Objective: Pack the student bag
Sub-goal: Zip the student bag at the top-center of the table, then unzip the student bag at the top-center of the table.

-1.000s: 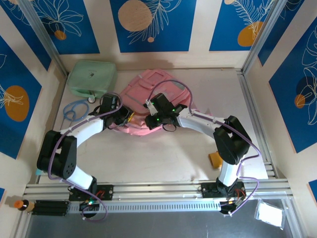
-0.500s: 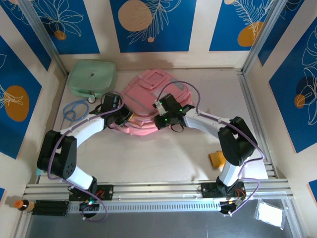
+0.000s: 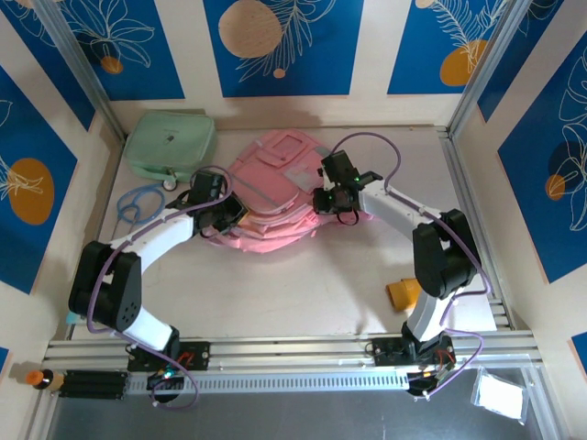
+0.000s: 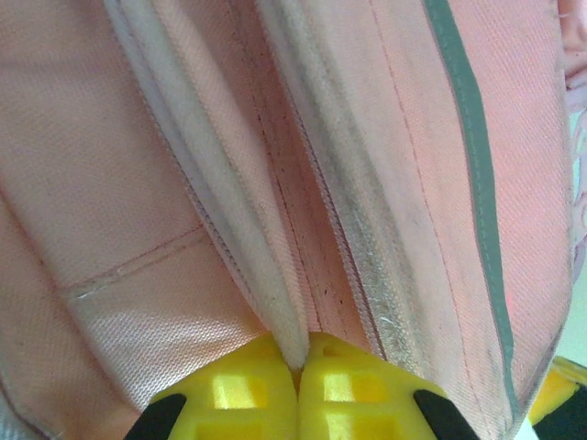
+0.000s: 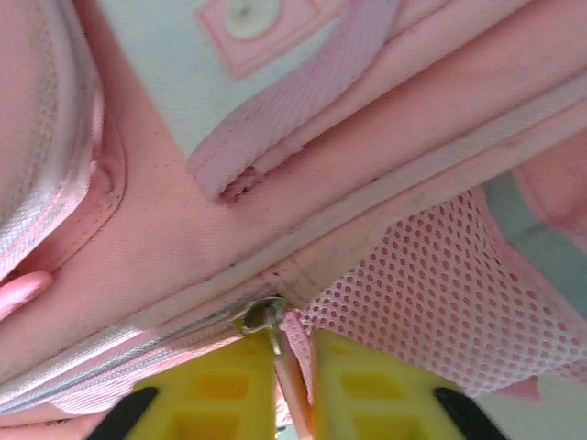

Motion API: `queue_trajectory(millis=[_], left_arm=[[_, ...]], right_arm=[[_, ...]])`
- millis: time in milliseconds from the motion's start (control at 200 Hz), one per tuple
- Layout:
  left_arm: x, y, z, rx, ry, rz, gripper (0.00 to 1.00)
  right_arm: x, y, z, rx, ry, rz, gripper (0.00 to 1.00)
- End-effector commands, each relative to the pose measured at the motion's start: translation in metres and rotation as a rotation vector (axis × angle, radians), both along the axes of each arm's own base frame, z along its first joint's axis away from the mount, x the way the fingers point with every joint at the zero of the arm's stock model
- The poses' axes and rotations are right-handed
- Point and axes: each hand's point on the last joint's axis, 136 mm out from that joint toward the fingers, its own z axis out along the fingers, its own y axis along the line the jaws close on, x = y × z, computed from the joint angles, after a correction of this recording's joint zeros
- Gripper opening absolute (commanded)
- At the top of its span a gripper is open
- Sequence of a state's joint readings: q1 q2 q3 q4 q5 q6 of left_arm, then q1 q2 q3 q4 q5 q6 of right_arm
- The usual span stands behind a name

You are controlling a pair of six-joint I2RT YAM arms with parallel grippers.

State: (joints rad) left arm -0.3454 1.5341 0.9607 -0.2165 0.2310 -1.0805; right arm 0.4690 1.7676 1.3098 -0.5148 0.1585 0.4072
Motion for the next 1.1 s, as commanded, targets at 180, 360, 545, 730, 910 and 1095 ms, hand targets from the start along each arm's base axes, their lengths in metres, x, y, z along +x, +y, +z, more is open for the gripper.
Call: queue_trajectory(millis=[180,360,545,730,910,1095], left_arm=[[-0.010,-0.010,0.001,0.045,0.011,-0.077,0.00],[-0.017,-0.044,0.006,0.043,-0.013,-0.127,0.04],[-0.025,-0.079,-0.004,0.090,-0.021,-0.184,0.08],[-0.027,-0.091,-0.017,0.097,0.000,-0.195,0.17],[-0.028,-0.089,-0.019,0.122,0.006,-0.203,0.25],[-0.029,-0.090,-0.020,0.124,0.012,-0.217,0.32]], right_arm=[[0.011,-0.043,0.015,-0.009,-0.003,-0.182,0.45],[-0.008,-0.015,0.050,0.256,-0.068,-0.099,0.61],[-0.024,0.024,0.055,0.514,0.008,-0.016,0.66],[-0.018,0.035,0.043,0.544,0.064,-0.021,0.66],[-0.004,0.033,0.036,0.496,0.070,-0.043,0.66],[0.008,0.022,0.016,0.398,0.091,-0.132,0.67]])
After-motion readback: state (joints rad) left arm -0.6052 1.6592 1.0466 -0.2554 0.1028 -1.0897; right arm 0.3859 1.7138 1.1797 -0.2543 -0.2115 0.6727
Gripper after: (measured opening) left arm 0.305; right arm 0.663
